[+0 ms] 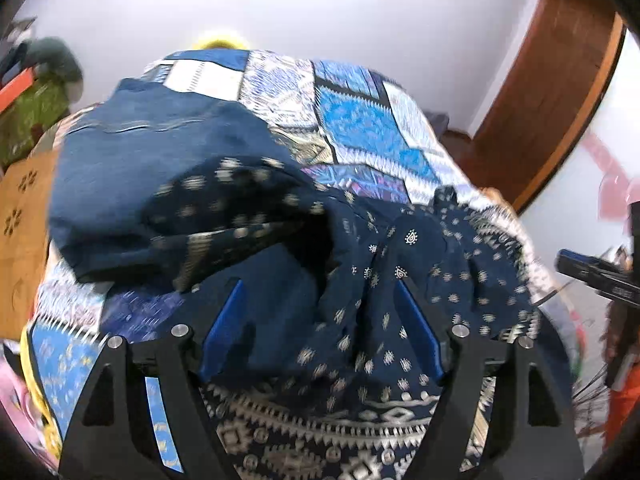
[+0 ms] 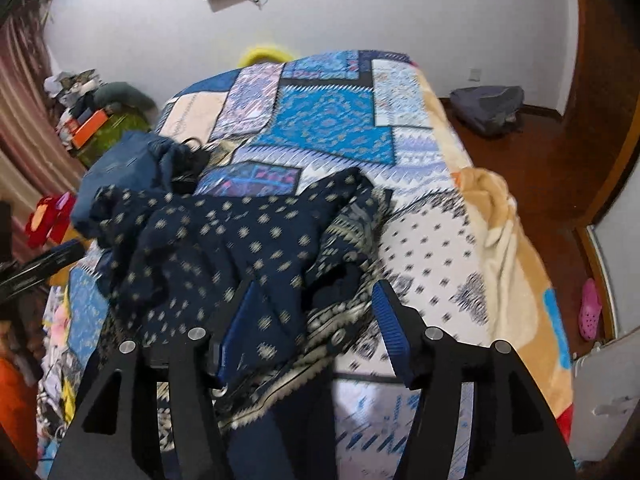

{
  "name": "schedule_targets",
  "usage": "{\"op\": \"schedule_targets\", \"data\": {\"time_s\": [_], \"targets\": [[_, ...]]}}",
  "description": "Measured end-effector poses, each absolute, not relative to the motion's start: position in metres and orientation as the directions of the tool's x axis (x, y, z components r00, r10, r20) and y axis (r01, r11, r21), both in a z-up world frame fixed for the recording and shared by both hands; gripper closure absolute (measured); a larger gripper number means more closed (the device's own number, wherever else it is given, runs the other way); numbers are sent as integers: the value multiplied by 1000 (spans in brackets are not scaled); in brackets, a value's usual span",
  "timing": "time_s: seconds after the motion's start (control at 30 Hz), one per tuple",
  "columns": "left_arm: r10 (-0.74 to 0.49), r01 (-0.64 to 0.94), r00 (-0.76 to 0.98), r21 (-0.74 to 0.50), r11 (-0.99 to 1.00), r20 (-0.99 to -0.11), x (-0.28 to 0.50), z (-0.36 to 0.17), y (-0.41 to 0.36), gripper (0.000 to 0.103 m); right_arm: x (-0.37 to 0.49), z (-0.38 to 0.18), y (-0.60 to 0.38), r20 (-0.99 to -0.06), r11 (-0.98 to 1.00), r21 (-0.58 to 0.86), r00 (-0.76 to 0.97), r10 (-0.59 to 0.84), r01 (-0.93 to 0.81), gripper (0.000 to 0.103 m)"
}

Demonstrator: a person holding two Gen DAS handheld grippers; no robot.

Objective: Fold large clothes

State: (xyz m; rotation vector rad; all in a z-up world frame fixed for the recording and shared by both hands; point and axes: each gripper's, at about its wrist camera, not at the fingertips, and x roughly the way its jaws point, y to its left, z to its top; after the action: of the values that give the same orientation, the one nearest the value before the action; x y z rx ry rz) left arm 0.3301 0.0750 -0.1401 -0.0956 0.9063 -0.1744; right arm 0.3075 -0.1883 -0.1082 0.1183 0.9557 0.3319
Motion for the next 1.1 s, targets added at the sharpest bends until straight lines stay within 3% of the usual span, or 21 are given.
{"op": "schedule_targets", "data": {"time_s": [0.13, 0.3, 0.77, 1.1], "targets": [[16, 18, 577, 32, 999, -816, 366, -174, 63, 28, 301, -124, -184, -798, 941, 263, 500, 336, -214, 47], [104, -120, 513, 49, 992, -852, 385, -211, 92, 28, 287, -142, -187, -829, 948, 244, 463, 314, -205, 47], [-13, -27, 551, -33, 999, -835, 271, -152, 136, 27, 230, -131, -215, -818, 948, 264, 481, 317, -177, 47], [-145, -138, 392, -214, 967, -908, 193, -215, 166, 27, 189, -150, -208, -829, 931, 315, 423, 365, -186, 47]]}}
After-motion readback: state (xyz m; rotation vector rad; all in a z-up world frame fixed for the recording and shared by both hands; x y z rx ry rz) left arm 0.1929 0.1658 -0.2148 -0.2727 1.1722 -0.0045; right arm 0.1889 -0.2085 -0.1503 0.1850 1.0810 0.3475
